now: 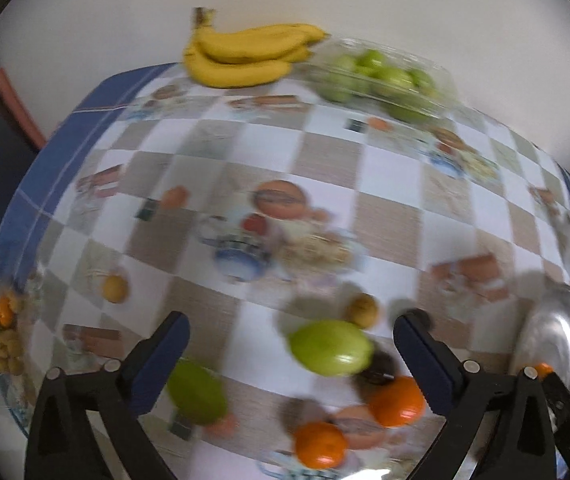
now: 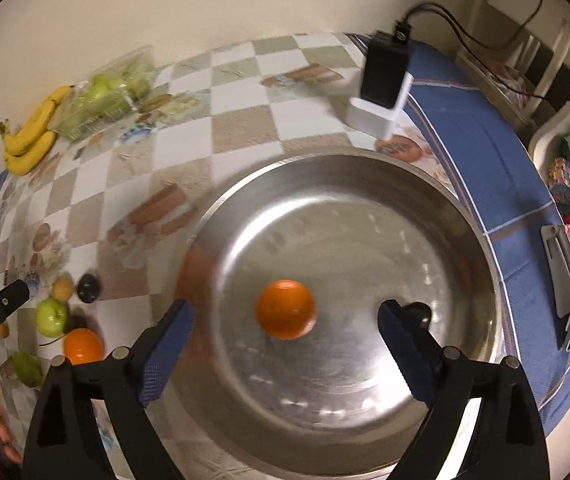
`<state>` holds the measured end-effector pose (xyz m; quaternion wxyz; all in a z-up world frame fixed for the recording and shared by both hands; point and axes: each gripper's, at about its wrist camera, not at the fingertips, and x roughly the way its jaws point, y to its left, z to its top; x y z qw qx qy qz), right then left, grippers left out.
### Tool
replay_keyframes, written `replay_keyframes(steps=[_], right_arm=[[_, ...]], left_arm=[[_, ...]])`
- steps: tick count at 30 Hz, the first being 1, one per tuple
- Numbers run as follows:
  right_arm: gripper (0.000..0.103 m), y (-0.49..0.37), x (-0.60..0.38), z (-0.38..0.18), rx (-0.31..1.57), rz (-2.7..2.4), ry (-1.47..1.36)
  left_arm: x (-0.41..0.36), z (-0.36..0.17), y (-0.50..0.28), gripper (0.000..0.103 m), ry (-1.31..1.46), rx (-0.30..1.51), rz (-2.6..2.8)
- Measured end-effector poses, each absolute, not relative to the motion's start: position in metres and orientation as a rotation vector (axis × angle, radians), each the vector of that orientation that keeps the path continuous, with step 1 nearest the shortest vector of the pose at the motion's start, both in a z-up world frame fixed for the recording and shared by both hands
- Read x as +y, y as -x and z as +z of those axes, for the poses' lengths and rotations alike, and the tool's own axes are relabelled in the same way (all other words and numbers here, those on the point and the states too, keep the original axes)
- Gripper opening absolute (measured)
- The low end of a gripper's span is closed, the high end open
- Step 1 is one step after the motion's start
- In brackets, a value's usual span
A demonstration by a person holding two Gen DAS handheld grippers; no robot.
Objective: Organize fruits
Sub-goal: 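Move both open tools back toward the fruit pile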
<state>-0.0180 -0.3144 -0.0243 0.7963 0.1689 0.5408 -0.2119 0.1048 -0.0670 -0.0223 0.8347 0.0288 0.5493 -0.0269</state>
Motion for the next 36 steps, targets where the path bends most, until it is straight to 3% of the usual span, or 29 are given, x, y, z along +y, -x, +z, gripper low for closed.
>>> replay_keyframes(steps=[2, 19, 36], right_arm=[[0.102, 0.016, -0.305, -0.019, 1.141, -0.433, -0.358], [0.102, -0.019, -0.222, -0.007, 1.033, -0.177, -0.388], [0.102, -0.033, -0.180, -0.042, 1.168, -0.126, -0.395]], left_arm=[[-0.054, -0.022, -0.108, 0.103, -0.048, 1.161, -0.034], [0.020, -0.004, -0.125, 0.103, 0.057, 1.109, 0.031], [0.085, -0.033, -0.130, 0.098, 0.223, 1.208, 0.034]])
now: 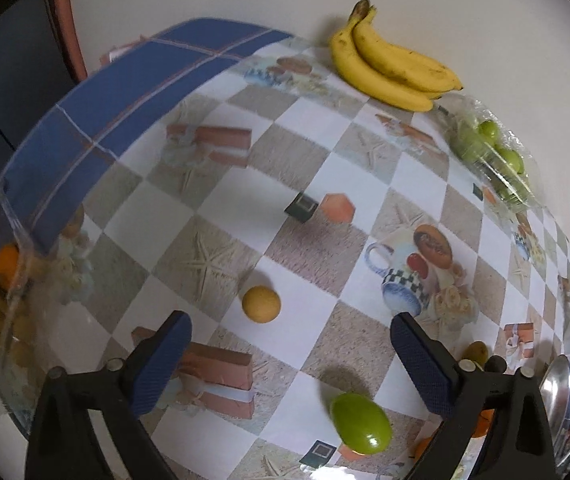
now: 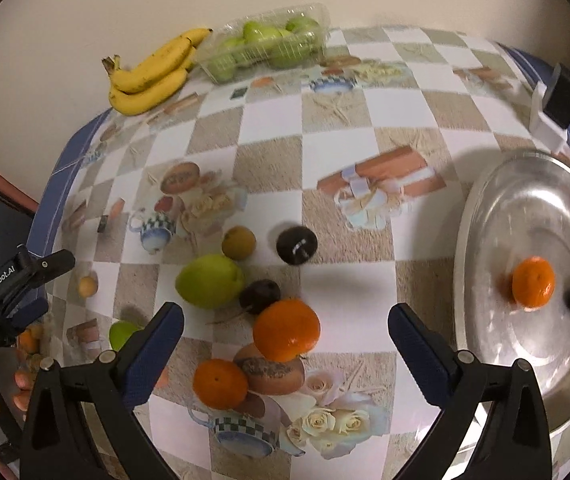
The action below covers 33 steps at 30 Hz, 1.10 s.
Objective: Organize fruits
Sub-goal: 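Move both open tools back toward the fruit pile, then grasp the small yellow fruit with the left tool while the right tool grasps the large orange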
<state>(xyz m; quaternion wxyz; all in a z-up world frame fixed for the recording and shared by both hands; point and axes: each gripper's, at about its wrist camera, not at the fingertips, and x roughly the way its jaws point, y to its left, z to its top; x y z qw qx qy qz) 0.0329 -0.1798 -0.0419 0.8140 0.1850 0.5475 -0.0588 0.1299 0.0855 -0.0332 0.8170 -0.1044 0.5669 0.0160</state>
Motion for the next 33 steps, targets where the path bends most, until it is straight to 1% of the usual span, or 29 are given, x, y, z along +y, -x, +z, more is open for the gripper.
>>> replay_keyframes(steps=[4, 6, 11, 13, 14, 17, 19, 21, 23, 25, 26, 27, 28, 29, 30, 33], right_arm=[[0.099, -0.032, -0.178, -0.046, 1.189, -0.129, -0.373], [0.092, -0.031, -0.178, -0.049, 1.202, -0.130, -0.377], [0.091, -0.031, -0.177, -0.056, 1.224, -0.117, -0.384], [0.087, -0.032, -0.177, -0.058, 1.229, -0.113, -0.385], [0.086, -0.031, -0.177, -0.059, 1.233, -0.110, -0.387], [0.086, -0.032, -0.178, -0.062, 1.243, -0.117, -0.389], [0.082, -0.032, -0.179, -0.064, 1.248, -0.126, -0.383], [0.073, -0.032, -0.179, -0.066, 1.256, -0.131, -0.382], [0.071, -0.033, -0.181, -0.068, 1.262, -0.132, -0.391], [0.068, -0.032, -0.182, -0.069, 1.264, -0.138, -0.394], [0.065, -0.032, -0.183, -0.068, 1.262, -0.139, -0.392], [0.061, -0.032, -0.183, -0.068, 1.261, -0.136, -0.395], [0.060, -0.032, -0.184, -0.067, 1.259, -0.132, -0.400], [0.058, -0.031, -0.184, -0.066, 1.256, -0.127, -0.404], [0.057, -0.031, -0.184, -0.066, 1.254, -0.125, -0.404], [0.056, -0.032, -0.183, -0.065, 1.251, -0.128, -0.400]], left_arm=[[0.097, -0.039, -0.132, 0.095, 0.261, 1.218, 0.038], [0.103, -0.042, -0.131, 0.090, 0.277, 1.225, 0.051], [0.113, -0.051, -0.135, 0.084, 0.292, 1.244, 0.077], [0.114, -0.056, -0.135, 0.079, 0.298, 1.253, 0.084], [0.115, -0.058, -0.136, 0.078, 0.306, 1.254, 0.085], [0.115, -0.061, -0.138, 0.072, 0.312, 1.256, 0.094], [0.114, -0.063, -0.140, 0.068, 0.310, 1.258, 0.092], [0.114, -0.065, -0.141, 0.064, 0.318, 1.260, 0.090], [0.115, -0.066, -0.143, 0.061, 0.324, 1.263, 0.088], [0.115, -0.068, -0.144, 0.055, 0.323, 1.267, 0.092], [0.115, -0.070, -0.145, 0.053, 0.323, 1.271, 0.092], [0.115, -0.071, -0.146, 0.048, 0.324, 1.275, 0.091], [0.114, -0.073, -0.147, 0.044, 0.327, 1.279, 0.089], [0.113, -0.075, -0.147, 0.042, 0.331, 1.285, 0.085], [0.113, -0.076, -0.148, 0.038, 0.334, 1.288, 0.082], [0.111, -0.076, -0.148, 0.032, 0.334, 1.285, 0.074]])
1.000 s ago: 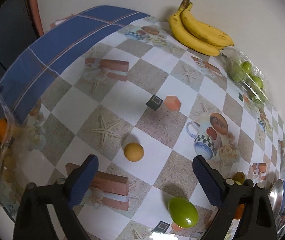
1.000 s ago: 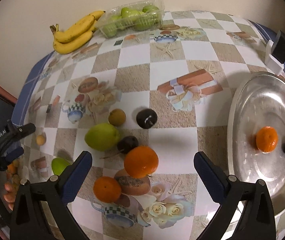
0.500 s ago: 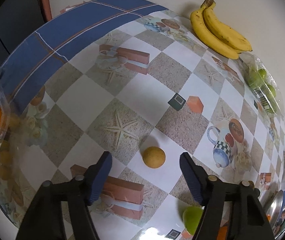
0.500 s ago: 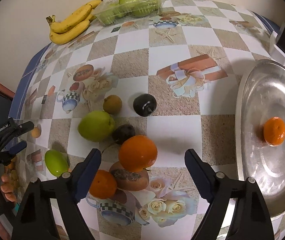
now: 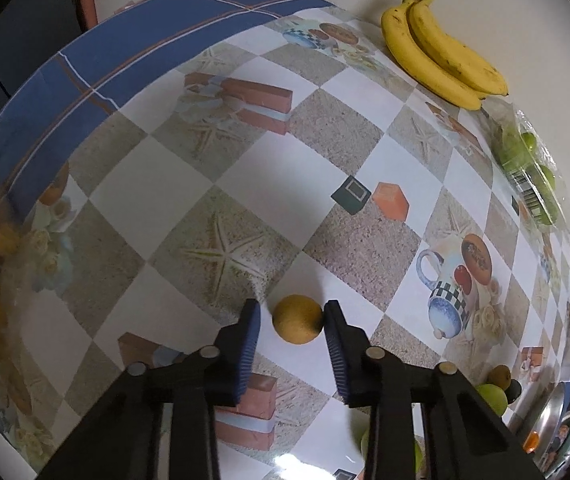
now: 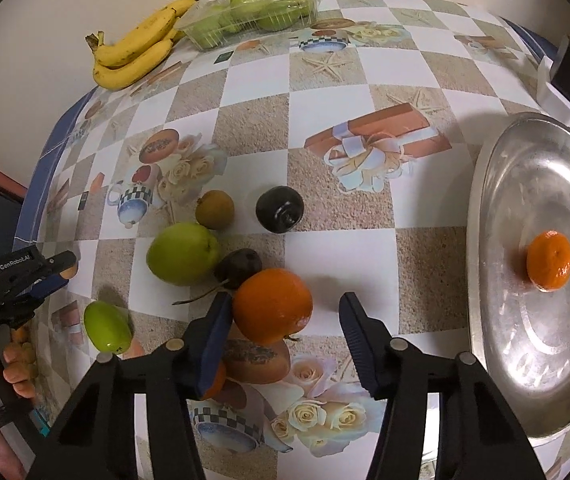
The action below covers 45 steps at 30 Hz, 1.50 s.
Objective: Organize fruits
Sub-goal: 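Grasp the small yellow fruit with the left tool while the right tool grasps the large orange, then carry the orange with the right tool while the left tool carries the yellow fruit over the tray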
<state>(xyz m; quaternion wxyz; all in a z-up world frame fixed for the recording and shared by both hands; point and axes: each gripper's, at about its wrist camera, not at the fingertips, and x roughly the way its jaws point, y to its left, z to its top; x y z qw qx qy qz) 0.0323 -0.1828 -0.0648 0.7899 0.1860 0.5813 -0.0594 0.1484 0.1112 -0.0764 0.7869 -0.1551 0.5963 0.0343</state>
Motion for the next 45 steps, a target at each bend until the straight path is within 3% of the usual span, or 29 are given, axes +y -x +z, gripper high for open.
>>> replay_keyframes(steps=[3, 7, 20, 24, 45], right_arm=[[0.056, -0.032, -0.182, -0.065, 1.254, -0.124, -0.405], [0.051, -0.033, -0.180, -0.065, 1.251, -0.115, -0.404], [0.050, -0.033, -0.180, -0.065, 1.254, -0.114, -0.408], [0.042, -0.033, -0.180, -0.064, 1.247, -0.102, -0.413], [0.041, -0.029, -0.185, -0.049, 1.210, -0.094, -0.436]], left_arm=[[0.111, -0.077, -0.149, 0.028, 0.339, 1.285, 0.073], [0.114, -0.077, -0.148, 0.028, 0.351, 1.278, 0.079], [0.120, -0.066, -0.142, 0.028, 0.386, 1.251, 0.069], [0.118, -0.057, -0.141, 0.028, 0.384, 1.228, 0.058], [0.097, -0.026, -0.141, 0.028, 0.360, 1.159, 0.009]])
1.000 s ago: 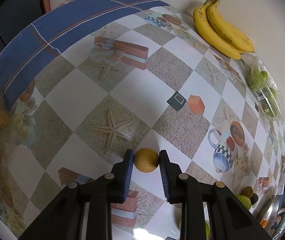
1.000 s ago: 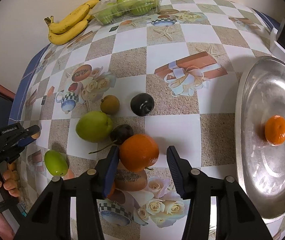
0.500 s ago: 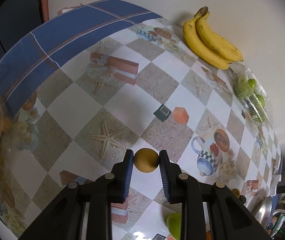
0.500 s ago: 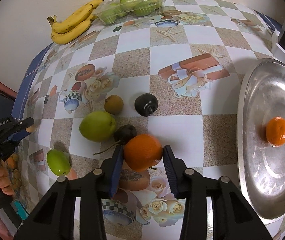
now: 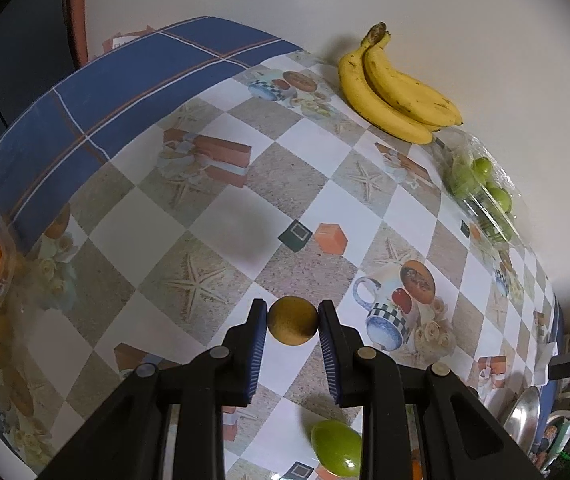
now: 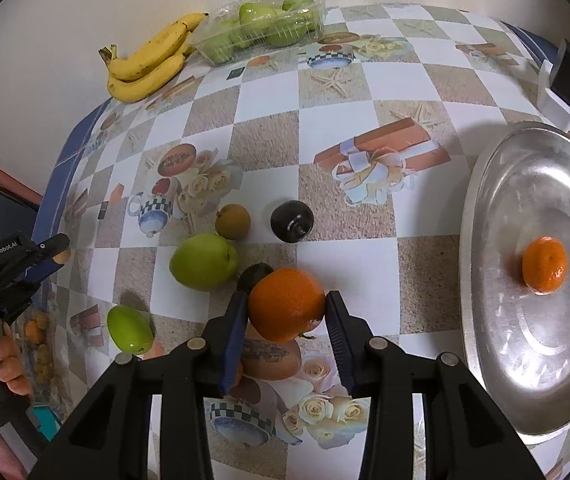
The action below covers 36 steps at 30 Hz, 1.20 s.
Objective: Organize fruits
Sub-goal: 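Carry the orange with the right tool while the left tool carries the yellow fruit over the tray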
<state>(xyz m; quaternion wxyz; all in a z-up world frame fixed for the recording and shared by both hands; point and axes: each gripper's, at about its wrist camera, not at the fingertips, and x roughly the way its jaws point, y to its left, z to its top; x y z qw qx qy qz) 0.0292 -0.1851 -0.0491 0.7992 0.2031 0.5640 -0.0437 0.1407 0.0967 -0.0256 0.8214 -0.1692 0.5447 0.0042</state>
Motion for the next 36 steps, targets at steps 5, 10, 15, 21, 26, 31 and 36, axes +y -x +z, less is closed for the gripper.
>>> replay_keyframes(steps=[5, 10, 15, 21, 26, 31, 36], right_arm=[[0.041, -0.027, -0.188, -0.044, 1.197, -0.092, -0.445], [0.041, -0.025, -0.193, -0.038, 1.181, -0.096, -0.463], [0.041, -0.023, -0.199, -0.034, 1.170, -0.103, -0.474], [0.041, -0.020, -0.208, -0.030, 1.155, -0.111, -0.490], [0.041, -0.017, -0.215, -0.025, 1.138, -0.113, -0.508], [0.041, -0.014, -0.219, -0.021, 1.127, -0.110, -0.519], [0.041, -0.009, -0.226, -0.019, 1.116, -0.113, -0.529]], left_arm=[[0.090, -0.023, -0.140, 0.028, 0.356, 1.158, -0.008], [0.080, -0.019, -0.138, 0.028, 0.333, 1.154, -0.017], [0.070, -0.014, -0.136, 0.028, 0.319, 1.146, -0.029], [0.054, -0.006, -0.132, 0.028, 0.292, 1.133, -0.048], [0.041, -0.001, -0.128, 0.028, 0.271, 1.123, -0.062], [0.026, 0.006, -0.123, 0.028, 0.242, 1.109, -0.077], [0.012, 0.010, -0.119, 0.028, 0.223, 1.106, -0.096]])
